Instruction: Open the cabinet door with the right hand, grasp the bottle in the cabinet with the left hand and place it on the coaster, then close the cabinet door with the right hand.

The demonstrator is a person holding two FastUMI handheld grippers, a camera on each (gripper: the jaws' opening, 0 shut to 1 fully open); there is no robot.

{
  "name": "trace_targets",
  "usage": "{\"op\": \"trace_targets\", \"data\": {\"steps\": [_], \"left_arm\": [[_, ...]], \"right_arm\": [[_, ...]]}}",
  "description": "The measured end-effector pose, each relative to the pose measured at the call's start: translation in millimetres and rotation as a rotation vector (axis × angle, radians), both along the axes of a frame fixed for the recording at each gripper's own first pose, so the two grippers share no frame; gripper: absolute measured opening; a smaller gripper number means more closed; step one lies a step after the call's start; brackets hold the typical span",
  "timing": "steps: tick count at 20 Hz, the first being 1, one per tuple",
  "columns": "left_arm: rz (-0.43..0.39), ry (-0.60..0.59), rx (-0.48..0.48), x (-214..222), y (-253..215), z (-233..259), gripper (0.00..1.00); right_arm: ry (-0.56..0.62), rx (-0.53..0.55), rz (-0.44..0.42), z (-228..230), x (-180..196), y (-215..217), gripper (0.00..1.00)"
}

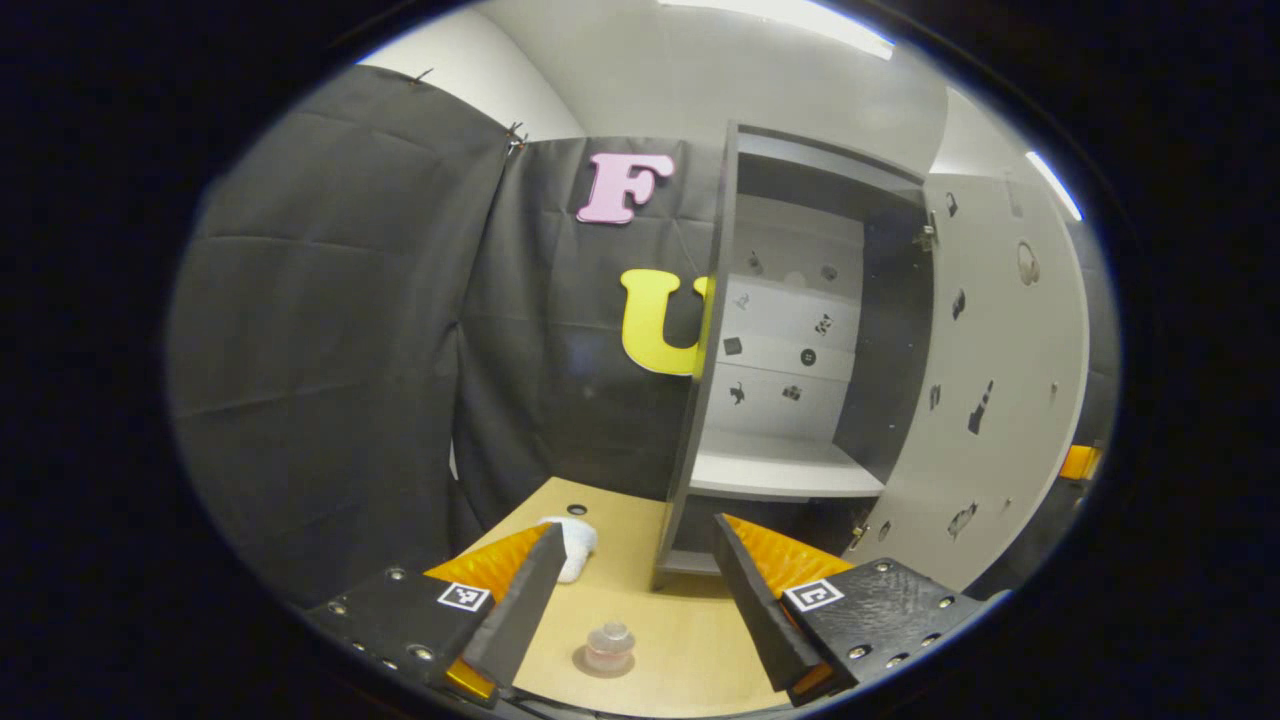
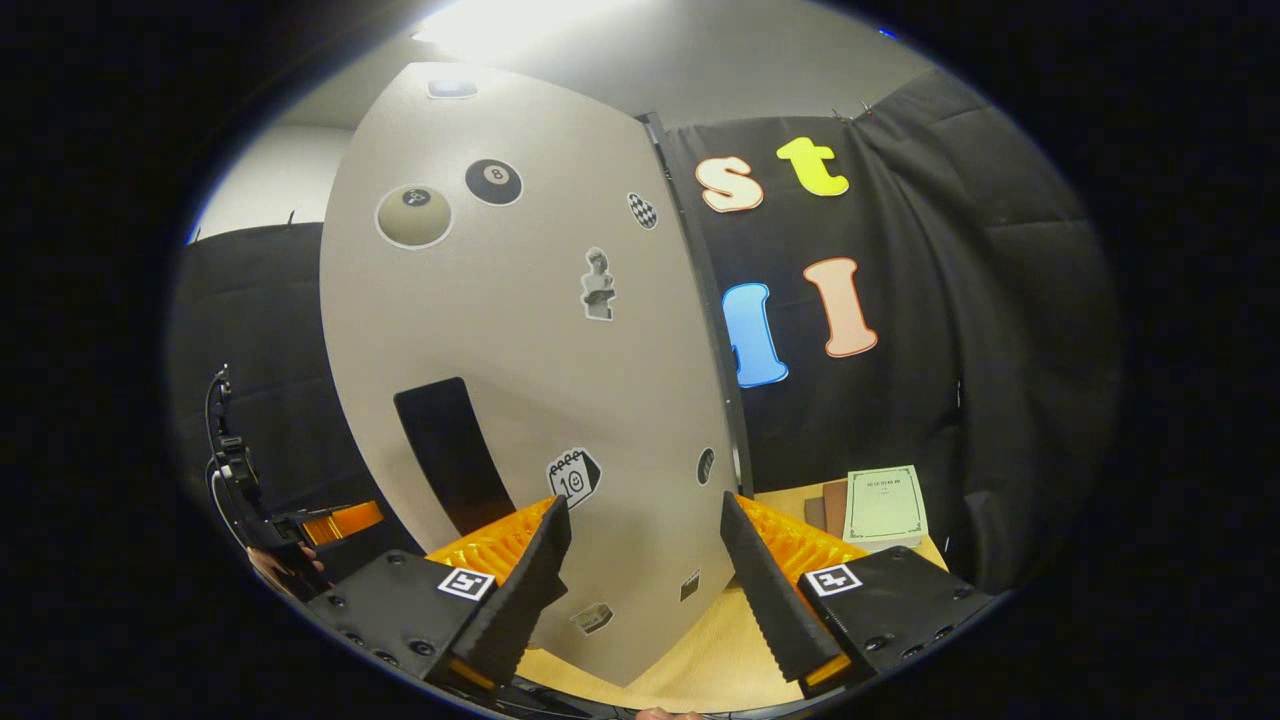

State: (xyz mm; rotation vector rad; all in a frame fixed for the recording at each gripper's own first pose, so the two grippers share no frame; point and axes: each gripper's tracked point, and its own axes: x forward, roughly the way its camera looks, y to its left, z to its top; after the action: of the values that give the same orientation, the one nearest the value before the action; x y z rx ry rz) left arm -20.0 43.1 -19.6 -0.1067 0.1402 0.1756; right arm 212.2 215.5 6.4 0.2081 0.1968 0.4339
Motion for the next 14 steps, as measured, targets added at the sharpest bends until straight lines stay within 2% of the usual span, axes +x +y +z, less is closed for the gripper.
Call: {"op": "trace_targets", "data": {"steps": [5, 9, 14], "left_arm": [[0.004, -0.006, -0.01, 8.5, 29.1, -5.6, 0.91], [-0.002, 0.02, -0.004, 15.1, 40.2, -20.0, 0.89], [-0.016, 0.028, 0.004, 6.6, 55.9, -25.5, 0.91]], "right_arm": [[-0.002, 0.01, 0.019, 4.3, 5.1, 34.4, 0.97], [0.004, 0.006, 0.073, 3.4, 2.0, 64.4, 0.97], [0.001, -0.002, 0.093, 0.8, 6.4, 93.0, 0.97]]}}
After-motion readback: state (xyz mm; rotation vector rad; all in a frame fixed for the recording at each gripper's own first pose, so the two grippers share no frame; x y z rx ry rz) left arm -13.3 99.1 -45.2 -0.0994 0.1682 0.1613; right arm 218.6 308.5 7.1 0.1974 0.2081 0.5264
